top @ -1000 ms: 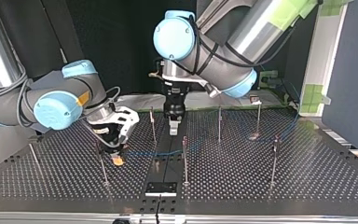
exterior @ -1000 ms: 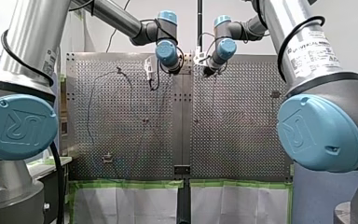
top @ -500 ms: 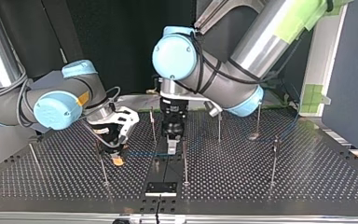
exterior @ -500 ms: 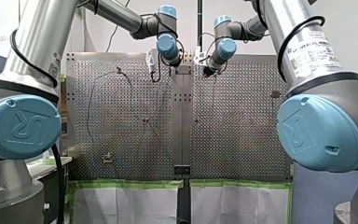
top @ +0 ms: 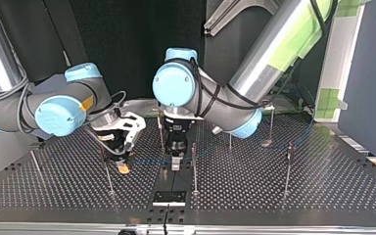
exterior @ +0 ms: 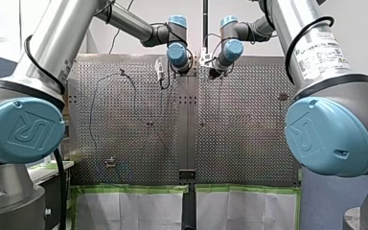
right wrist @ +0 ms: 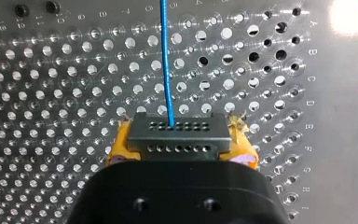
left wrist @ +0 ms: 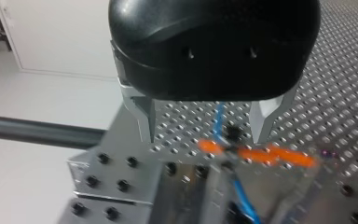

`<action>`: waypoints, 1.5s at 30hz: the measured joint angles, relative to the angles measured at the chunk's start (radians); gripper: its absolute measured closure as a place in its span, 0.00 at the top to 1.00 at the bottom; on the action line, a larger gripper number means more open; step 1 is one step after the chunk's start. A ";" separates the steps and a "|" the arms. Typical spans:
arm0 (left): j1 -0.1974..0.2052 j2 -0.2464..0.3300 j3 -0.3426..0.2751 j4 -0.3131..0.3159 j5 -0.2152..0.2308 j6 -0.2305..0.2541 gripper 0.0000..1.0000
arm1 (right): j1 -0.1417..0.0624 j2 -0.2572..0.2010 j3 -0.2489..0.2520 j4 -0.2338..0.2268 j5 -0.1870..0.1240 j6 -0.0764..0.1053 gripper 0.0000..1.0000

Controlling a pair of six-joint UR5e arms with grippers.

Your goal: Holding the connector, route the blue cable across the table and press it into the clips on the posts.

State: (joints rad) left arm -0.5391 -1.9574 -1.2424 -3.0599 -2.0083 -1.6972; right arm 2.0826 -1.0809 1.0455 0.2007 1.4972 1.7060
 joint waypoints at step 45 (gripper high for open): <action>-0.029 -0.113 0.066 0.087 -0.140 0.050 0.01 | -0.006 0.001 0.000 0.000 -0.004 0.002 0.00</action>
State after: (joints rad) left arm -0.5677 -2.0708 -1.1769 -2.9725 -2.1487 -1.6472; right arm 2.0761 -1.0801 1.0455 0.2006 1.4929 1.7076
